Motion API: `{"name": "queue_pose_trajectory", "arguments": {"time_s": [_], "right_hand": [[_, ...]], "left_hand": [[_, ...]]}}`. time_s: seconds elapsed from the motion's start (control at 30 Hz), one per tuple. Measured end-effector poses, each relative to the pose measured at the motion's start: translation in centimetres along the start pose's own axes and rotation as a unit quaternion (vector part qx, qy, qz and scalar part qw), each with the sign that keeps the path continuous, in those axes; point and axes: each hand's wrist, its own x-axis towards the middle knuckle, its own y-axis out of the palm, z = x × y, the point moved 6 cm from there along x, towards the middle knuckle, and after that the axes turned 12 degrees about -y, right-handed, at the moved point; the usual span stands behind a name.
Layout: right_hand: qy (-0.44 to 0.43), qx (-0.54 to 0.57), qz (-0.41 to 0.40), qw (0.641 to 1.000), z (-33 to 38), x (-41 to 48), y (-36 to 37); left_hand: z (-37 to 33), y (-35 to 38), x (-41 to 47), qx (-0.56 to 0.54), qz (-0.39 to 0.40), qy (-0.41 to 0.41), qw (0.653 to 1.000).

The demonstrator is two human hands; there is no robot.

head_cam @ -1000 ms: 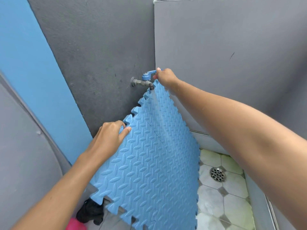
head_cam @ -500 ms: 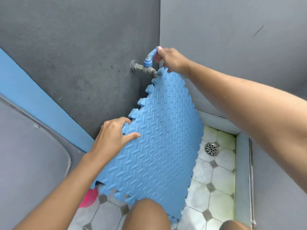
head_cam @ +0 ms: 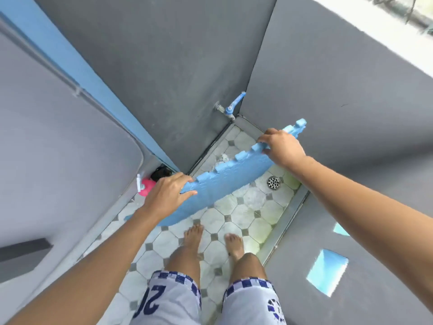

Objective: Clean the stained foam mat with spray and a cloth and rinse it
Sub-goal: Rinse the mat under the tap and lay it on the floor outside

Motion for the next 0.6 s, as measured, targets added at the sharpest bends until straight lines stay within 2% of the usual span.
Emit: {"name": "queue_pose_trajectory", "arguments": {"time_s": [0.17,0.3,0.37,0.5,0.6], "right_hand": [[-0.113,-0.016,0.041,0.993,10.8,-3.4,-4.6],[-0.234,-0.046,0.09,0.967,23.4,-2.9,-6.2],[-0.307,-0.079,0.108,0.942,30.6,-2.8,-6.1],[-0.451,-0.138,0.137,0.871,45.0,-4.4,-3.8],[-0.544,-0.166,0.157,0.807,55.4,-6.8,-0.3]], "left_hand": [[3.0,-6.9,-11.3,-0.013,-0.014,-0.115,0.993],[8.5,-10.8,-22.5,-0.035,-0.089,-0.255,0.962],[10.9,-11.8,-28.9,-0.05,-0.123,-0.33,0.934],[14.4,-10.9,-42.6,-0.097,-0.195,-0.466,0.858],[16.1,-7.8,-52.3,-0.155,-0.229,-0.566,0.777]]}}
